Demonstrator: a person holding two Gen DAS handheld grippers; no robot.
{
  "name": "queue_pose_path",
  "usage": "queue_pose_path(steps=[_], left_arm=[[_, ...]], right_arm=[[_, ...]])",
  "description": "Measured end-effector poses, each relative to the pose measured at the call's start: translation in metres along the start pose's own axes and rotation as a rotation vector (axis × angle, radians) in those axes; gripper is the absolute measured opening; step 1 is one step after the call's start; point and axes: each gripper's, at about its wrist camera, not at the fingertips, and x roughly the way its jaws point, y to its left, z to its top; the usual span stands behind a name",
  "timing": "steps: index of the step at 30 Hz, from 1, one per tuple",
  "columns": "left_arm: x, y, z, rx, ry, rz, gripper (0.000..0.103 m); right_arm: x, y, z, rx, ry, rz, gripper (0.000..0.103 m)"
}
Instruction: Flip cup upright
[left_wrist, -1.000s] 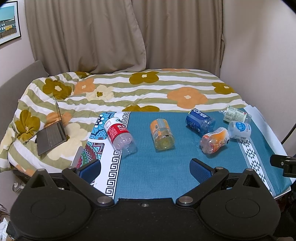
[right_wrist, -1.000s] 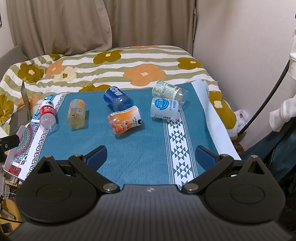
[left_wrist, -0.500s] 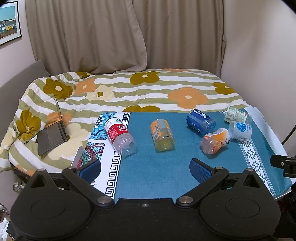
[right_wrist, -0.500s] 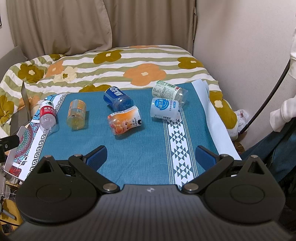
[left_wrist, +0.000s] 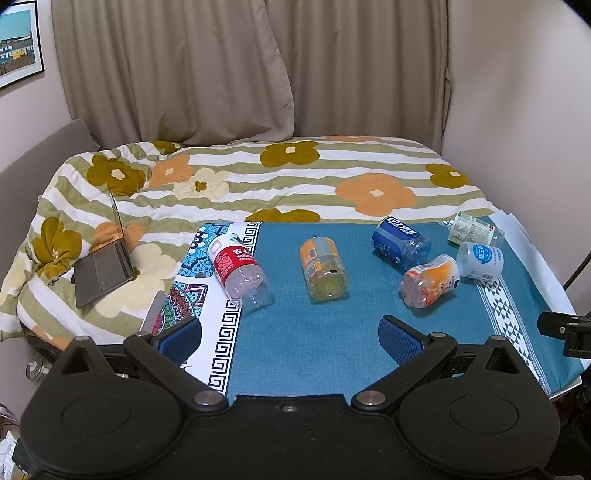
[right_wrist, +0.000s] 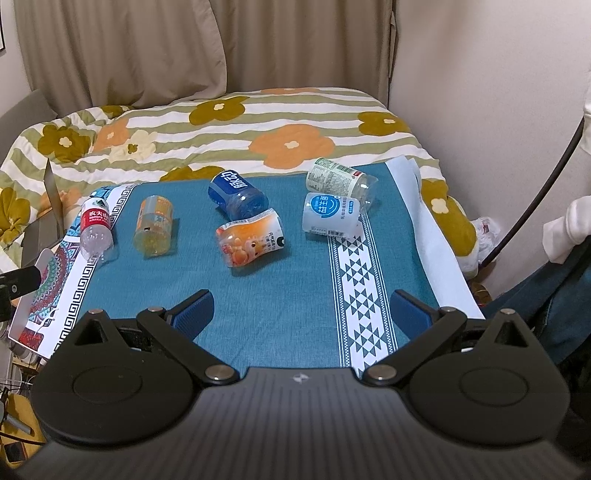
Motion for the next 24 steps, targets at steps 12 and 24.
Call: queue_pose_path(steps=[12, 24], left_arm=[[0.001, -0.005, -0.002, -0.020, 0.008, 0.007, 0.103], [0.010, -0.011, 0.010, -0.121, 0.015, 0.099, 0.103]], right_arm=[[0.000, -0.004, 0.002, 0.002, 0.008, 0.018, 0.103], [0.023, -0.023, 0.050, -0.130, -0.009, 0.134, 0.103]])
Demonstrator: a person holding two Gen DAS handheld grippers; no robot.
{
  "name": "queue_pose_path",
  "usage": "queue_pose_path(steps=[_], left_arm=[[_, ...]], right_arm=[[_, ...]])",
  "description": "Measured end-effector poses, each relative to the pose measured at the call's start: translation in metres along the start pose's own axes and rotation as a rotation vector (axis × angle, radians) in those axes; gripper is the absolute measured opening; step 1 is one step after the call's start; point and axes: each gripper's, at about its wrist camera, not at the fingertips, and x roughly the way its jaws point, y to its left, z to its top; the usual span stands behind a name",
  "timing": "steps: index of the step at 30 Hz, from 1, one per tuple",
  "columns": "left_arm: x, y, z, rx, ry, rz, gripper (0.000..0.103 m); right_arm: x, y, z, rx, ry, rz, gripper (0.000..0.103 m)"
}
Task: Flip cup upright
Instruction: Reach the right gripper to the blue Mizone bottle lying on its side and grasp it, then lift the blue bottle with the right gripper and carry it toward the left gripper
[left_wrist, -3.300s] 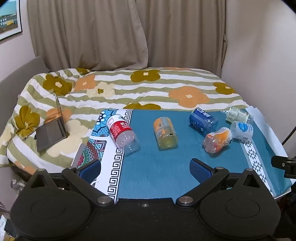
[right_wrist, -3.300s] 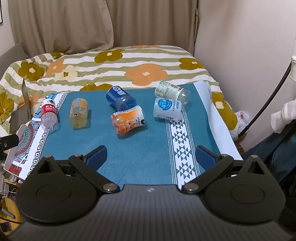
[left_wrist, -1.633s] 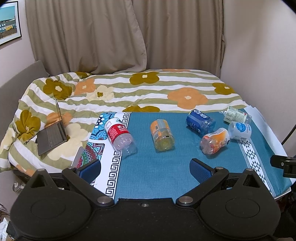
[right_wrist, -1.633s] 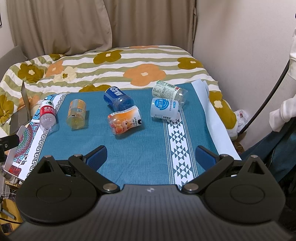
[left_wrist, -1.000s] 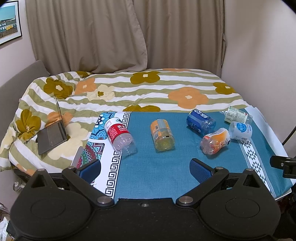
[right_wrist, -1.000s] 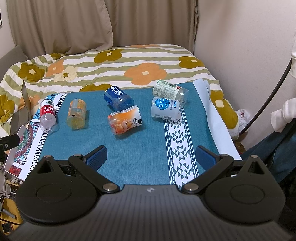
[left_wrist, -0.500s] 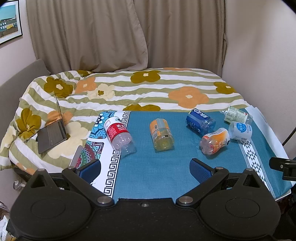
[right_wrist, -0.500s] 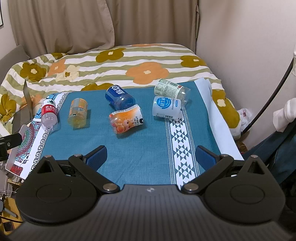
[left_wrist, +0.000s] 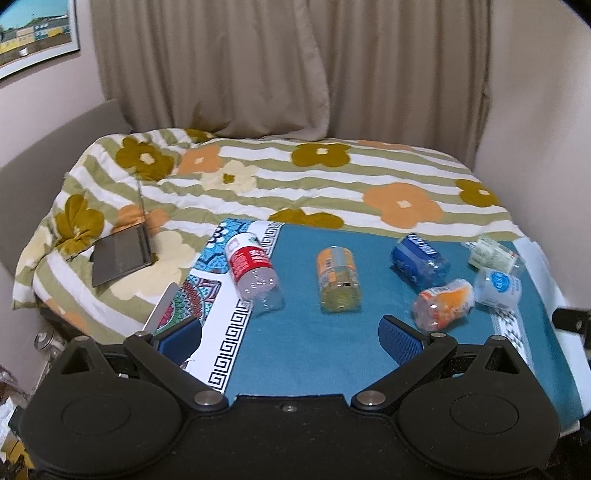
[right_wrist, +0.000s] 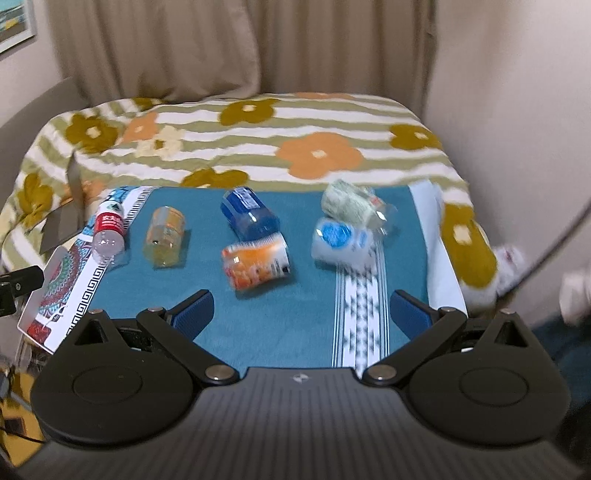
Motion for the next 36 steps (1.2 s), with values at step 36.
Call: queue_pose_path(steps=[36], left_arm=[[0.160, 0.055, 0.041, -0.096, 0.255, -0.048, 0.103]], right_arm=[[0.288, 0.062, 0.096, -0.339, 0.306, 0.226, 0.080]])
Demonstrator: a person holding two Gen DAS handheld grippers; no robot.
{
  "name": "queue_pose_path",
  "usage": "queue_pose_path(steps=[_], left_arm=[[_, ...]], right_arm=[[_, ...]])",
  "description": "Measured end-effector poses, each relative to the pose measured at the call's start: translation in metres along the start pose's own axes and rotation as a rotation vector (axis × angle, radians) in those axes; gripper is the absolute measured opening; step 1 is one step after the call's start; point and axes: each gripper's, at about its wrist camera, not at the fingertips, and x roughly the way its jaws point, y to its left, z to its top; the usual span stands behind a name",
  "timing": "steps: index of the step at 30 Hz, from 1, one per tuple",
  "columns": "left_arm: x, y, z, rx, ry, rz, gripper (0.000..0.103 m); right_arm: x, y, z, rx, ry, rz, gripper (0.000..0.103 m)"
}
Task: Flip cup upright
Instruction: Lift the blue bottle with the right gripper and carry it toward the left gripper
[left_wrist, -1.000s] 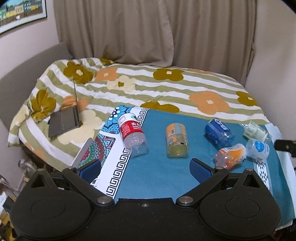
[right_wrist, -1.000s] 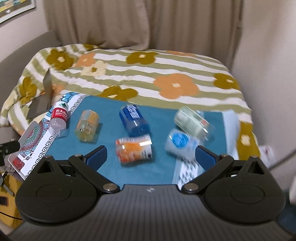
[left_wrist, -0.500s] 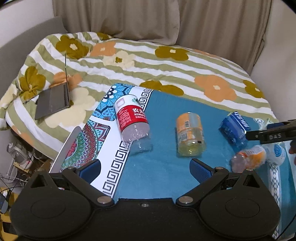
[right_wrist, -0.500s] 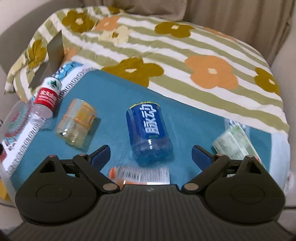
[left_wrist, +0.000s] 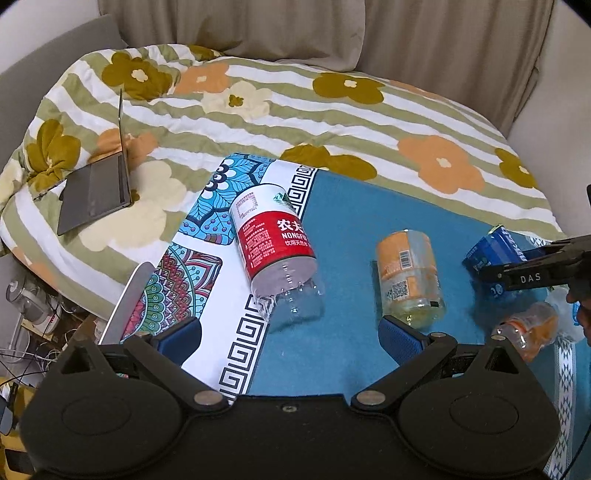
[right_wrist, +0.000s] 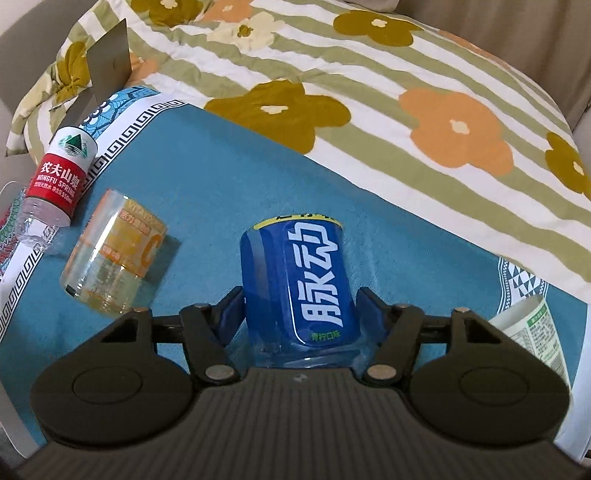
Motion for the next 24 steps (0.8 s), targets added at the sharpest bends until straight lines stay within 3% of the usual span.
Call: queue_pose_path(steps=[6, 16, 24], left_arm=[[-0.006, 0.001, 0.000, 0.000, -0.013, -0.001, 0.103], [-0.045, -0.002, -0.018, -0.035, -0.081, -0.002, 0.103], [-0.080, -0.007, -0.057, -0.053, -0.126, 0.039, 0.103]], right_arm=[[-0.010, 0.001, 0.002, 0.020, -0.036, 0.011, 0.079], [-0.087, 0.023, -0.001, 0.057, -0.162, 0.062, 0.079], [-0.119, 0.042, -0.049, 0.200, -0.110, 0.154, 0.079]])
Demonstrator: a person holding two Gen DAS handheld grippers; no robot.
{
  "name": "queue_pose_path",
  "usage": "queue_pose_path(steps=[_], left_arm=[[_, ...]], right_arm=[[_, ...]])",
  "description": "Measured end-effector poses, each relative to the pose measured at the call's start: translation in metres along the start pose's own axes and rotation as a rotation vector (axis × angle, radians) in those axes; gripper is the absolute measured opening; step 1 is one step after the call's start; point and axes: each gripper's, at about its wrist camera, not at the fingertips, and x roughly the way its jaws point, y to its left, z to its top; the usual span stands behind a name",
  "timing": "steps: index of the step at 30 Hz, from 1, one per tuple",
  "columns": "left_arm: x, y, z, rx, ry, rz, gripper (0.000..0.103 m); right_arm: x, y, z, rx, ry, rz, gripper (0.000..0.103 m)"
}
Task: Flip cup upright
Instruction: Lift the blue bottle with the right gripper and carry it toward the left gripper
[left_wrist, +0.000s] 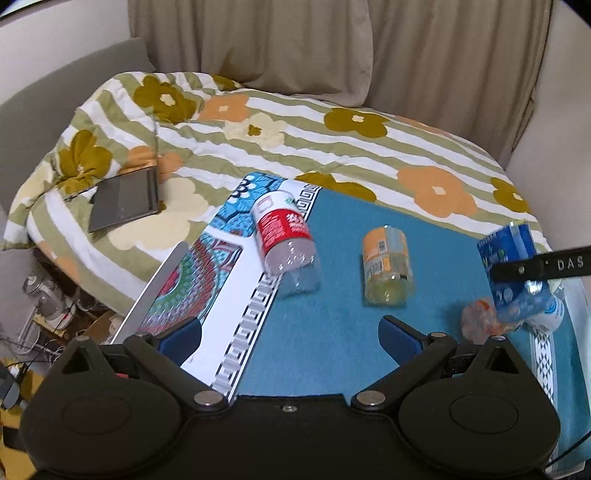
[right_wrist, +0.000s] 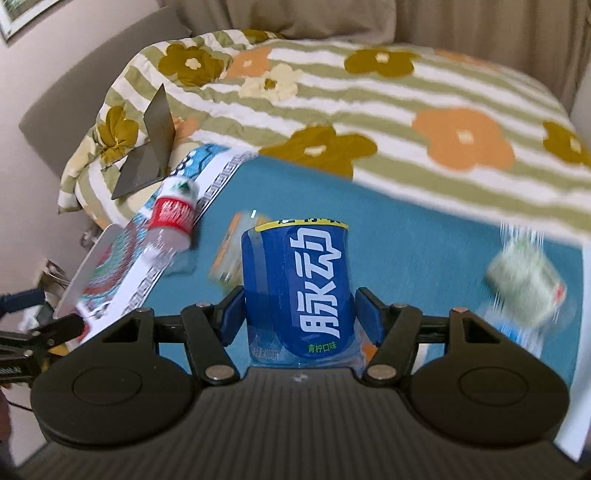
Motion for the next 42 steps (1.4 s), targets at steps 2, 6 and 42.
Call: queue_pose_path(steps=[2, 6, 42], left_arm=[[-0.006, 0.002, -0.007, -0.008, -0.002, 0.004, 0.103], [-0.013, 0.007, -0.015, 0.004, 0.006, -0.002, 0.103], [0.020, 0.002, -0.013, 0.153, 0.117, -0.138, 0.103]], right_arm=[[0.000, -0.001, -0.015, 0.081, 0.021, 0.024, 0.079], [0.005, -0.001, -0.044, 0.224, 0.051, 0.056, 0.079], [0.048, -0.005, -0.095, 0.567, 0.132, -0.026, 0.101]])
